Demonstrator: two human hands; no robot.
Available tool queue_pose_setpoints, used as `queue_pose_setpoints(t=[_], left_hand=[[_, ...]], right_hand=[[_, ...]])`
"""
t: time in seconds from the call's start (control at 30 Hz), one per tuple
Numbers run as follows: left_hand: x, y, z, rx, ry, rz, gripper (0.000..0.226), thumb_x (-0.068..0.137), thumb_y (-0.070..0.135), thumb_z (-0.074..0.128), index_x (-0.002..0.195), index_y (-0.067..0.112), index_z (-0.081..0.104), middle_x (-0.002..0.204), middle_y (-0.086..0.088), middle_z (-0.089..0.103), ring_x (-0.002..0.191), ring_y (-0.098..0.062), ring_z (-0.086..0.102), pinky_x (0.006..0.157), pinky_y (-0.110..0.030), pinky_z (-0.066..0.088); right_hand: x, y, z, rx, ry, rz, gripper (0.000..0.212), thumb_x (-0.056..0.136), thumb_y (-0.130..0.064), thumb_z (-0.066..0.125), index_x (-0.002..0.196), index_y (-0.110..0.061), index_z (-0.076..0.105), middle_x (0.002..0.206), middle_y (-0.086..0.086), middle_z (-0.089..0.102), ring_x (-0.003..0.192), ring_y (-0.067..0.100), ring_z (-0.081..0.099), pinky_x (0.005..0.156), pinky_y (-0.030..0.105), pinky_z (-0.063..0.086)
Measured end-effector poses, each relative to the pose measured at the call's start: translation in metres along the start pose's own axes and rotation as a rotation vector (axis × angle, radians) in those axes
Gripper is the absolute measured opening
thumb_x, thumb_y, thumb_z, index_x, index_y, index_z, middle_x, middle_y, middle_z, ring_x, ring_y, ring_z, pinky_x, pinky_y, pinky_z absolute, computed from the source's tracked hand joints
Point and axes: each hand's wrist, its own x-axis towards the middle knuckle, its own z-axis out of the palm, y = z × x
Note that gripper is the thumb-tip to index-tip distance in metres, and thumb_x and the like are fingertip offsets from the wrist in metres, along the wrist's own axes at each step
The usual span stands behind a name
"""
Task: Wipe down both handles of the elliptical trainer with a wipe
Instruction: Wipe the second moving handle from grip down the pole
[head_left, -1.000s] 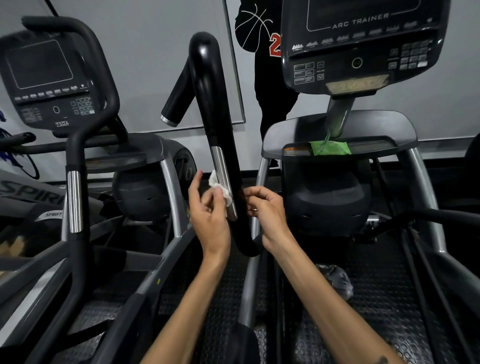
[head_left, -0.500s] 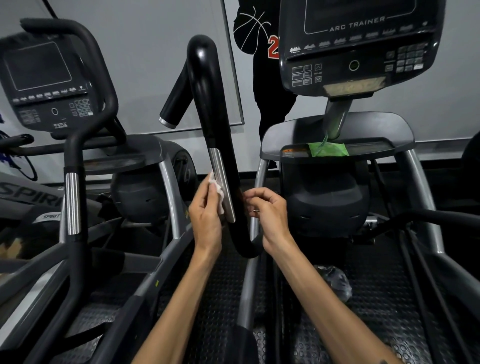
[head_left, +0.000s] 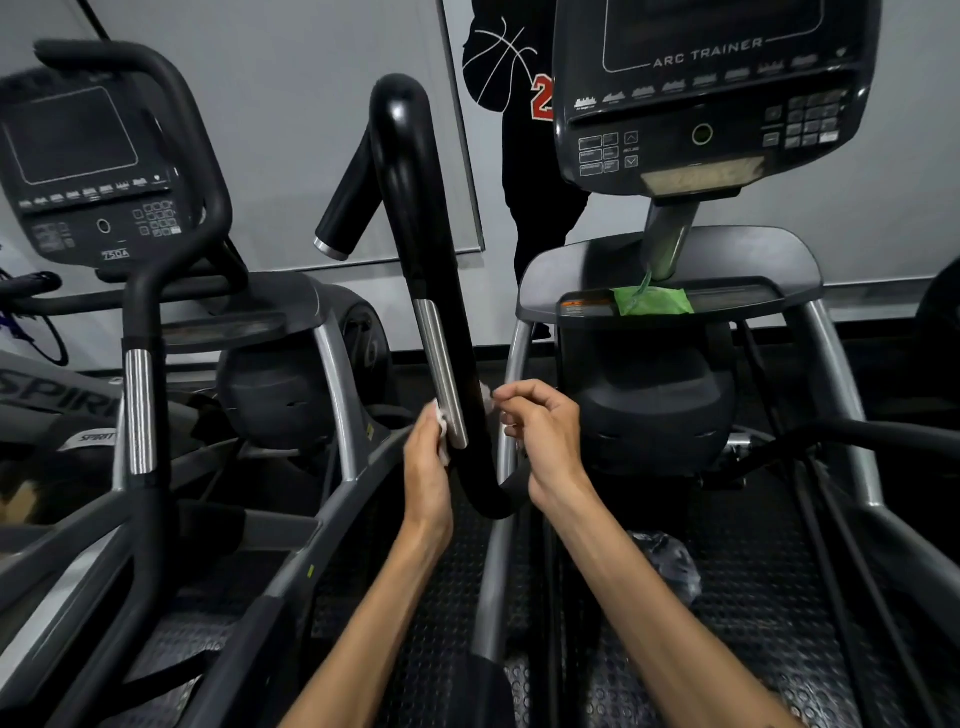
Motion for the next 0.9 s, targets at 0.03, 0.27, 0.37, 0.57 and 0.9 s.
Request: queue_pose_setpoints(t=[0.03, 0.27, 0.37, 0.57, 0.9], left_hand=[[-0.005, -0.007, -0.004, 0.039, -0.004, -0.016, 0.04, 0.107, 0.028, 0.039, 0.11, 0.008, 0.073, 0.112, -0.02, 0.071, 0.11, -0.034, 0.064, 0.1, -0.054, 0.045], [-0.002, -0.005, -0.006, 0.137, -0.01, 0.074, 0.041, 0.103, 0.033, 0.041, 0.132, 0.016, 0.064, 0.122, -0.019, 0.067, 0.115, -0.034, 0.062, 0.105, -0.051, 0.043], [-0.006, -0.011, -0.003, 0.162, -0.022, 0.104, 0.044, 0.108, 0.032, 0.035, 0.141, 0.01, 0.056, 0.134, -0.008, 0.065, 0.131, -0.025, 0.057, 0.113, -0.046, 0.039], [-0.005, -0.015, -0.015, 0.145, 0.008, 0.025, 0.043, 0.099, 0.037, 0.045, 0.107, 0.001, 0.068, 0.105, -0.029, 0.066, 0.1, -0.04, 0.063, 0.095, -0.063, 0.045], [-0.013, -0.016, -0.014, 0.086, -0.025, -0.018, 0.034, 0.106, 0.021, 0.044, 0.11, 0.008, 0.074, 0.112, -0.017, 0.072, 0.113, -0.032, 0.065, 0.105, -0.058, 0.046]], right_hand=[[0.0, 0.0, -0.001, 0.002, 0.005, 0.006, 0.02, 0.088, 0.007, 0.061, 0.079, -0.007, 0.073, 0.074, 0.002, 0.067, 0.064, 0.008, 0.055, 0.06, 0.017, 0.045], [-0.003, 0.0, 0.005, -0.022, -0.002, -0.01, 0.025, 0.088, 0.007, 0.06, 0.077, -0.011, 0.073, 0.078, 0.004, 0.07, 0.07, 0.01, 0.06, 0.064, 0.018, 0.048], [-0.006, 0.0, 0.006, -0.029, -0.012, -0.033, 0.023, 0.087, 0.008, 0.059, 0.08, -0.008, 0.074, 0.081, 0.007, 0.071, 0.074, 0.012, 0.064, 0.066, 0.019, 0.051], [-0.008, 0.0, 0.006, -0.02, -0.068, -0.035, 0.024, 0.085, 0.014, 0.057, 0.09, -0.001, 0.075, 0.087, 0.015, 0.074, 0.077, 0.013, 0.068, 0.068, 0.02, 0.054], [-0.01, 0.002, 0.003, 0.026, -0.106, -0.031, 0.019, 0.089, 0.009, 0.059, 0.096, 0.002, 0.075, 0.089, 0.013, 0.074, 0.076, 0.011, 0.07, 0.066, 0.017, 0.053]])
